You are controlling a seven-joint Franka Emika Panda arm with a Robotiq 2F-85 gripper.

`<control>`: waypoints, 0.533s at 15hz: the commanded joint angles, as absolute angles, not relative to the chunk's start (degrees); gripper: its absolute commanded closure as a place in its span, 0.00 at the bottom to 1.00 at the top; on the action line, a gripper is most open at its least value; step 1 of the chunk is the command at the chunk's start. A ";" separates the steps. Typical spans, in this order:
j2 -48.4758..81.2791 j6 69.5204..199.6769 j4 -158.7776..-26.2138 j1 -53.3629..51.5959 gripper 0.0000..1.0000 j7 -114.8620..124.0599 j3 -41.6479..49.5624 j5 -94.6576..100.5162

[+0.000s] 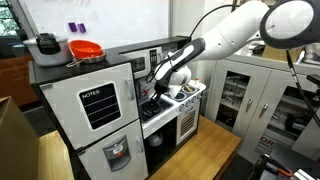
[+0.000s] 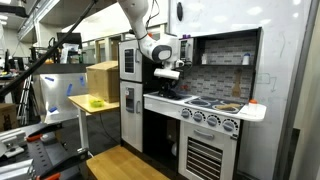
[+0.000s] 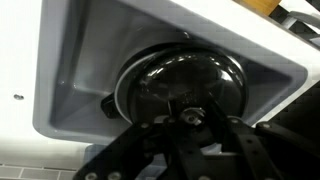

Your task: Place the lid on the pot

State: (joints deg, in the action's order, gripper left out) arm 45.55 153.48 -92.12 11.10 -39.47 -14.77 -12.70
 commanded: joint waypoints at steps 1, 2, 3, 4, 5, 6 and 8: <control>48.69 153.50 -87.77 9.55 0.92 -36.45 -13.86 -9.92; 49.21 153.42 -86.90 9.10 0.92 -35.45 -13.52 -9.00; 49.60 153.36 -86.28 8.61 0.92 -34.22 -13.00 -7.96; 50.06 153.06 -85.51 8.00 0.89 -32.63 -12.26 -6.97; 50.48 152.79 -84.80 7.54 0.42 -31.12 -11.65 -6.02; 50.76 152.75 -84.33 7.36 0.40 -29.90 -11.37 -5.26; 51.32 152.32 -83.61 7.19 0.27 -28.21 -10.90 -3.84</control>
State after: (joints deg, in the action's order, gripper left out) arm 49.66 153.37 -86.42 8.17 -30.98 -12.28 -5.99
